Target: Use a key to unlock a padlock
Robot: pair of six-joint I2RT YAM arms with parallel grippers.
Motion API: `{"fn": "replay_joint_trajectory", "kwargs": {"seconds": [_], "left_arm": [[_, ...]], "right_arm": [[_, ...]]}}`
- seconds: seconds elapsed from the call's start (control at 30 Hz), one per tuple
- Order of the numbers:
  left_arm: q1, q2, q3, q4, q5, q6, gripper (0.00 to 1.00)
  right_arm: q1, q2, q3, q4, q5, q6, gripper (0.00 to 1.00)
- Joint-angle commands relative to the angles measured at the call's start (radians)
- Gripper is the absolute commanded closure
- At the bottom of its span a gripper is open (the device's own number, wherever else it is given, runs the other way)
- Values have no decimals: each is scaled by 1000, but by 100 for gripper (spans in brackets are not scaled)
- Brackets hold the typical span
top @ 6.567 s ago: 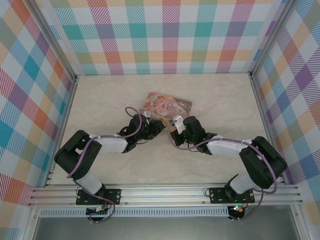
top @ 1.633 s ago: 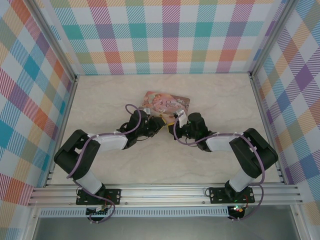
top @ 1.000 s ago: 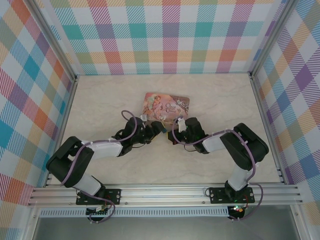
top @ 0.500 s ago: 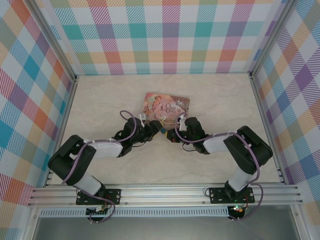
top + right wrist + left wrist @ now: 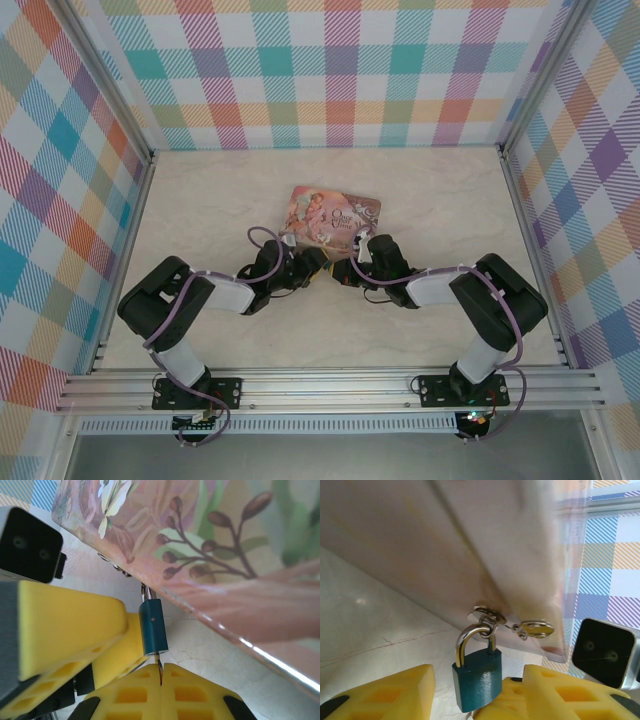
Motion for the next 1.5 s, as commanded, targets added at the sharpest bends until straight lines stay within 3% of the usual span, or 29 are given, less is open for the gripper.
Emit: {"fn": "replay_joint_trajectory", "kwargs": {"seconds": [0.0,0.27,0.6,0.77,0.93,1.07,1.47], "left_arm": [[-10,8,11,78,5,-16,54],[-16,31,14,121,5,-36,68],[-25,34,24,125,1,-36,67],[-26,23,25,115,-7,-23,80],[-26,-5,29,65,-18,3,94],[-26,-11,34,56,-21,10,99],[-26,-24,45,38,-32,14,100]], "right_arm": [[11,-9,26,-1,-15,13,100],[13,-6,31,-2,-16,20,100],[13,-1,36,3,-20,50,100],[13,-1,40,-9,-15,50,98],[9,-10,31,-20,-7,34,94],[8,-16,29,-30,-4,17,91],[-9,-79,0,-102,40,-50,71]]}}
